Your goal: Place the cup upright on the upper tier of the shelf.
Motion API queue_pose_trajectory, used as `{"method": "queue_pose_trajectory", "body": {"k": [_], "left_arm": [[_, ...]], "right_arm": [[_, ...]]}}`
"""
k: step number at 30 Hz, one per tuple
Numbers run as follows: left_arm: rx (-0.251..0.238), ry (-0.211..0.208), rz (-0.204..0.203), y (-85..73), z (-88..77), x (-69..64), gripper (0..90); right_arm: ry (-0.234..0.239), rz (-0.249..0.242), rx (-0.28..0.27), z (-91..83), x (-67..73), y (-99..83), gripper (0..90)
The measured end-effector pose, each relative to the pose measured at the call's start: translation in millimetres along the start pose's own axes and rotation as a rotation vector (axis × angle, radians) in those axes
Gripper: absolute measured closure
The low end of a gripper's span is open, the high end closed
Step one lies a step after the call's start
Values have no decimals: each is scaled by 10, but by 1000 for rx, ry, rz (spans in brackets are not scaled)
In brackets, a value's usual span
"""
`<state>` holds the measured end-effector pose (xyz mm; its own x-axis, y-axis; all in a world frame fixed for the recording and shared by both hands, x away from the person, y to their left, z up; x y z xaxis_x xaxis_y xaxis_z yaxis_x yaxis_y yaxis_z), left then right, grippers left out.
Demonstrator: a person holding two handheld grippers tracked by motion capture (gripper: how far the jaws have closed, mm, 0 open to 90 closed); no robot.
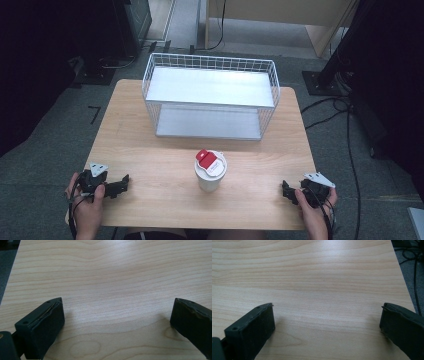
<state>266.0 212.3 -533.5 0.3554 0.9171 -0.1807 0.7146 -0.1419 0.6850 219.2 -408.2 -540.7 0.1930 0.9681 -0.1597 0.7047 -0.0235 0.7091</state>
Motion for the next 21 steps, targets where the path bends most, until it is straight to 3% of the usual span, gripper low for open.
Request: {"method": "queue_pose_trajectory", "body": {"k": [9,21], "left_arm": [[0,0,0,0,0,0,0],[0,0,0,0,0,0,0]], "right_arm": [[10,-8,-1,-18,63,2,0],[85,-26,-28,-88,299,66,0]]}}
Point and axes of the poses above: each handheld gripper's, and its own axes: z roughly forward along the jaws, y roughly out of its top, x roughly to its left, the point moved 2 cm from there along z, roughly forward along the jaws, and after that the axes turned 15 degrees about -y, right-handed, at the moved point
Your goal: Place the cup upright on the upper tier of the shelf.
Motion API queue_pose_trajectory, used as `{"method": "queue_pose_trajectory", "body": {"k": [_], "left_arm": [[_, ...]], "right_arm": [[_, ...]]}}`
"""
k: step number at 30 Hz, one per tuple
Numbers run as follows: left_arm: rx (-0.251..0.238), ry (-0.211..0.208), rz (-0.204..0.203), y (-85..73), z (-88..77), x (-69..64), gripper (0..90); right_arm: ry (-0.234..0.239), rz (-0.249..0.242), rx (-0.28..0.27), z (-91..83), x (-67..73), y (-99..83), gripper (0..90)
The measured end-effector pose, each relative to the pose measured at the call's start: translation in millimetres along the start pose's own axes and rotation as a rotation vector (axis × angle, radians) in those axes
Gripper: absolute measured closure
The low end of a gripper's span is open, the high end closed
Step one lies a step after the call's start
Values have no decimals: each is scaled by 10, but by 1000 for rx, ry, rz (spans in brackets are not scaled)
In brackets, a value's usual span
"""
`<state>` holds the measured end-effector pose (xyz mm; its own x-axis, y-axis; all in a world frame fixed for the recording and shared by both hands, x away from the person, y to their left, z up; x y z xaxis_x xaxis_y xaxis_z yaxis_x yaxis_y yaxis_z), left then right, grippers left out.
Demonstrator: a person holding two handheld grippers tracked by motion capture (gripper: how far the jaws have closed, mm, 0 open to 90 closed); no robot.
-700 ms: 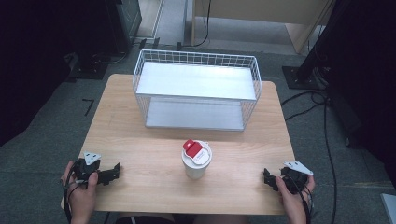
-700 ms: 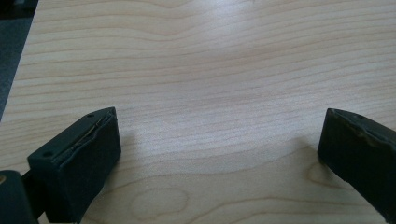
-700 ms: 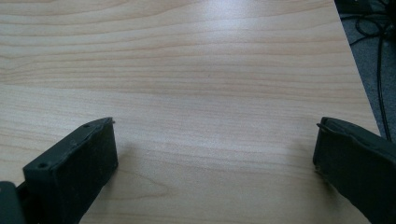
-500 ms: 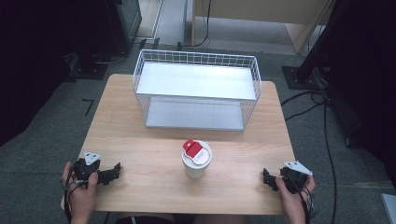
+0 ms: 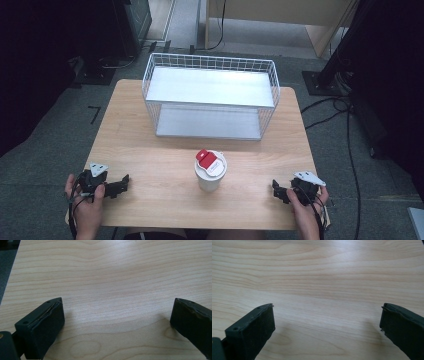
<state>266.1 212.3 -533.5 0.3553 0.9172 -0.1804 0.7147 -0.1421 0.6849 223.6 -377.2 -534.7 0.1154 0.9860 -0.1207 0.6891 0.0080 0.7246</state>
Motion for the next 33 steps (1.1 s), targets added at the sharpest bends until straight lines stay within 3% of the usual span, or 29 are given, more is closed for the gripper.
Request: {"method": "queue_pose_trajectory", "body": {"k": [23,33], "left_arm": [[0,0,0,0,0,0,0],[0,0,0,0,0,0,0]], "right_arm": [[117,-73,-71,-131,520,110,0],[151,-92,-84,-176,667,122,0]]}}
Point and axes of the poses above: each handheld gripper's, and its own axes: z roughly forward along the jaws, y roughly out of its top, x roughly to its left, the point moved 2 cm from there along z, roughly forward along the jaws, and after that the axes turned 15 degrees about -y, right-handed, at the moved point
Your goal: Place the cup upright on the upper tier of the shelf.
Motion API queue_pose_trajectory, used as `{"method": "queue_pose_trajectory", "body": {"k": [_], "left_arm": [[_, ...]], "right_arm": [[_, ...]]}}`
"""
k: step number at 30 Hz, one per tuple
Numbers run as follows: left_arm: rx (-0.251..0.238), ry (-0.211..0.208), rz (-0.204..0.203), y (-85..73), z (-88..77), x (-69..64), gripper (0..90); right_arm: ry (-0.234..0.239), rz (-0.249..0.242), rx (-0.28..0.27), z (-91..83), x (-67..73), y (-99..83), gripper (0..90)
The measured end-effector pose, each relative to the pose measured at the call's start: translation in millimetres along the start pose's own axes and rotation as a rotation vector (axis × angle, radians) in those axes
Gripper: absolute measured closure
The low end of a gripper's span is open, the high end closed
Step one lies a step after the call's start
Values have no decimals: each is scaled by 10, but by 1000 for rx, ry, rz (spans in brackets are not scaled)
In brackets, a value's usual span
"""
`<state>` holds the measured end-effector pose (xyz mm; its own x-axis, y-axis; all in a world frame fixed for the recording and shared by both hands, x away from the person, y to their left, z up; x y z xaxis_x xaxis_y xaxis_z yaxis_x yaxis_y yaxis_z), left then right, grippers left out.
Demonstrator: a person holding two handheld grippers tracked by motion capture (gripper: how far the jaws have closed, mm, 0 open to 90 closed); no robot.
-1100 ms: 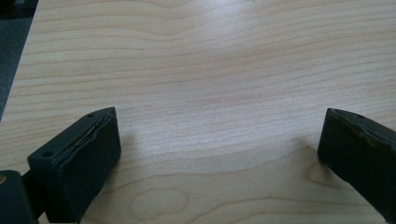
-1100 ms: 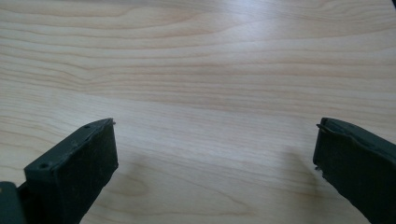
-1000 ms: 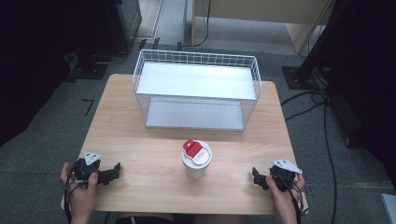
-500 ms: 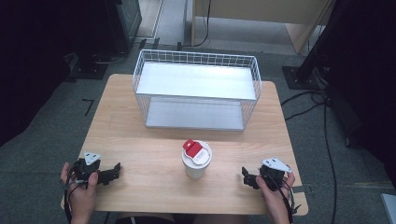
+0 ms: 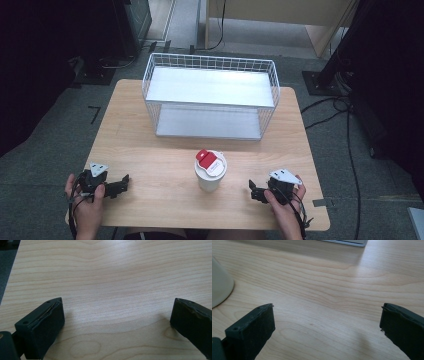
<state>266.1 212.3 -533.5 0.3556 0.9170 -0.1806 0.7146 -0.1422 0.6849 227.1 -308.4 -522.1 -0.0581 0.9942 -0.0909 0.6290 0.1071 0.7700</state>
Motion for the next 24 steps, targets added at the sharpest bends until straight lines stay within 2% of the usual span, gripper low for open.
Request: {"method": "queue_pose_trajectory", "body": {"k": [16,24], "left_arm": [[0,0,0,0,0,0,0],[0,0,0,0,0,0,0]], "right_arm": [[80,-40,-18,-41,331,32,0],[114,-49,-28,-59,452,42,0]]}}
Point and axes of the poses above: each handheld gripper's, and its own axes: z roughly forward along the jaws, y roughly out of its top, x roughly to its left, the point moved 2 cm from there along z, roughly forward along the jaws, and after that the axes turned 15 degrees about -y, right-handed, at the moved point
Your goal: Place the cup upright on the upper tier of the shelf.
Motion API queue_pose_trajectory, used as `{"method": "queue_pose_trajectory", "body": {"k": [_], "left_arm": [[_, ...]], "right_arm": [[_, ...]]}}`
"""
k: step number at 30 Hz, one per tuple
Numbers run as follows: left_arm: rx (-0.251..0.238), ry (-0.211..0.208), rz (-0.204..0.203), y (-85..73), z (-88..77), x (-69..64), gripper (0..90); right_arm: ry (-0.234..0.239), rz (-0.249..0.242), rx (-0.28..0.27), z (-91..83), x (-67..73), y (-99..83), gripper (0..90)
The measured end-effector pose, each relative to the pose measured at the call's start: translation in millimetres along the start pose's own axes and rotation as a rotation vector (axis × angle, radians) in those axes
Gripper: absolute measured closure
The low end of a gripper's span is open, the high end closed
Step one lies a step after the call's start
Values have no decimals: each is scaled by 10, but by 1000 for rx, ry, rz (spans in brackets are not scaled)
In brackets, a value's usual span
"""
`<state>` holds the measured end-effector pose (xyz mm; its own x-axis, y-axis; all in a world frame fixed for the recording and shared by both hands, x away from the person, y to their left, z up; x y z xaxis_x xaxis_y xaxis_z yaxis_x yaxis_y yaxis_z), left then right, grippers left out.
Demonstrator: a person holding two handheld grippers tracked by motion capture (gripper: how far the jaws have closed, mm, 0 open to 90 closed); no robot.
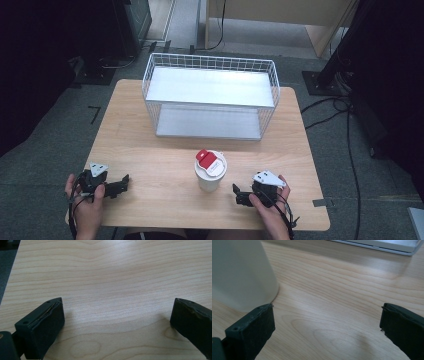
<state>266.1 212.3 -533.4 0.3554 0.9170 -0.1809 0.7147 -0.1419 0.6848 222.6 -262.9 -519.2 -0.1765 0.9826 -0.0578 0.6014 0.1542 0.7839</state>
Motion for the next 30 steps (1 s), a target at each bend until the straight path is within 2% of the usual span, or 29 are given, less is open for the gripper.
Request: {"method": "queue_pose_trajectory", "body": {"k": [16,30], "left_arm": [[0,0,0,0,0,0,0],[0,0,0,0,0,0,0]], "right_arm": [[75,-36,-15,-18,263,28,1],[140,-70,-44,-50,434,75,1]]}}
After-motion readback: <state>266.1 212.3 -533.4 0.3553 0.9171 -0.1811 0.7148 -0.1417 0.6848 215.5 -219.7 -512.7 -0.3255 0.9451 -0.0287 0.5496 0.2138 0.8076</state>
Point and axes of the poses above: each handheld gripper's, and its own axes: z roughly forward along the jaws, y roughly out of its top, x roughly to its left, the point moved 2 cm from there along z, roughly forward along the jaws, and after that the axes turned 15 degrees about -y, right-handed, at the moved point
